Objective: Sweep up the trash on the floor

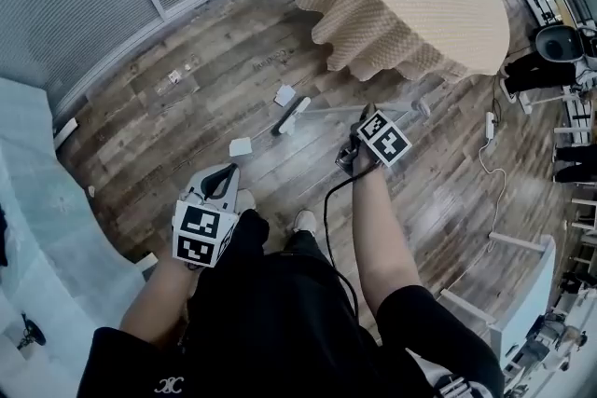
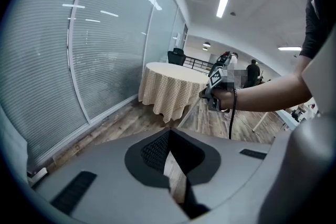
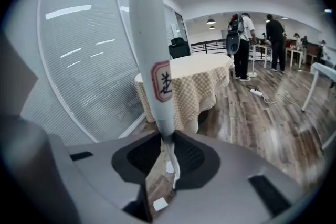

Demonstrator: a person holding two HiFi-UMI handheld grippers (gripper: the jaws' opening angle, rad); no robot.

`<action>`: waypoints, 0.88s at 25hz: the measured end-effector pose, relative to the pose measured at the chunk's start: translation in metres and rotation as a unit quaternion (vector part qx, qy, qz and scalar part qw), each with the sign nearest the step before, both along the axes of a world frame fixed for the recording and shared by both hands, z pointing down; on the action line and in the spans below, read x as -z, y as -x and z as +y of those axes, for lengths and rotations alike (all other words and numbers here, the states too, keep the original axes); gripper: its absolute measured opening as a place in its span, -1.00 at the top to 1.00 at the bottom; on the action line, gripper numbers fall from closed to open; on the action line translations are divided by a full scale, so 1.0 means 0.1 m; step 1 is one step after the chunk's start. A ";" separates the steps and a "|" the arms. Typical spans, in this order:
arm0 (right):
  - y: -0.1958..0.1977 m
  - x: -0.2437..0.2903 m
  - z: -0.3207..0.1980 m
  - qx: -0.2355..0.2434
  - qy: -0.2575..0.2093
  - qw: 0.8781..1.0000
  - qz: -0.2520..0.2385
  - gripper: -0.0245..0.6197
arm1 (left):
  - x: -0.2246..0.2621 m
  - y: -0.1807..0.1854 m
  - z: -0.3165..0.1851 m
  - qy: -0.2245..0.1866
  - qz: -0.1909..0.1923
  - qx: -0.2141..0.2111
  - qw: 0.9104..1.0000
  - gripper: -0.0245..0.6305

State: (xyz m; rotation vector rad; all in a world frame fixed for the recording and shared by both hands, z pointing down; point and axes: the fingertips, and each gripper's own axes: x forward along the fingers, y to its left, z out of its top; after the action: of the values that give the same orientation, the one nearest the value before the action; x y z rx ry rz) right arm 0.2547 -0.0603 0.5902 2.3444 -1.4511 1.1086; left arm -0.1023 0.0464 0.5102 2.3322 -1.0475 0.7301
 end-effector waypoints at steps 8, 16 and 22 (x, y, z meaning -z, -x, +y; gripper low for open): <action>1.12 0.57 -0.25 0.191 -0.032 0.980 0.041 0.64 | 0.03 0.37 -0.18 -0.007 0.026 0.022 0.999 0.93; 2.14 0.73 -0.17 0.333 -0.031 0.942 0.031 0.64 | 0.17 0.93 -0.09 -0.020 0.031 0.078 0.996 0.93; 2.97 0.55 0.11 0.442 -0.012 0.897 0.002 0.65 | 0.11 1.42 0.19 -0.009 0.024 0.151 0.988 0.93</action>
State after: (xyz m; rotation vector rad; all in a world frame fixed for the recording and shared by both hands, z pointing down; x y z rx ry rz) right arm -0.0423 -0.0488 0.5349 1.3514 -2.1657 0.7937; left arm -0.2439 0.0657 0.4996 2.1261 -1.3507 0.5471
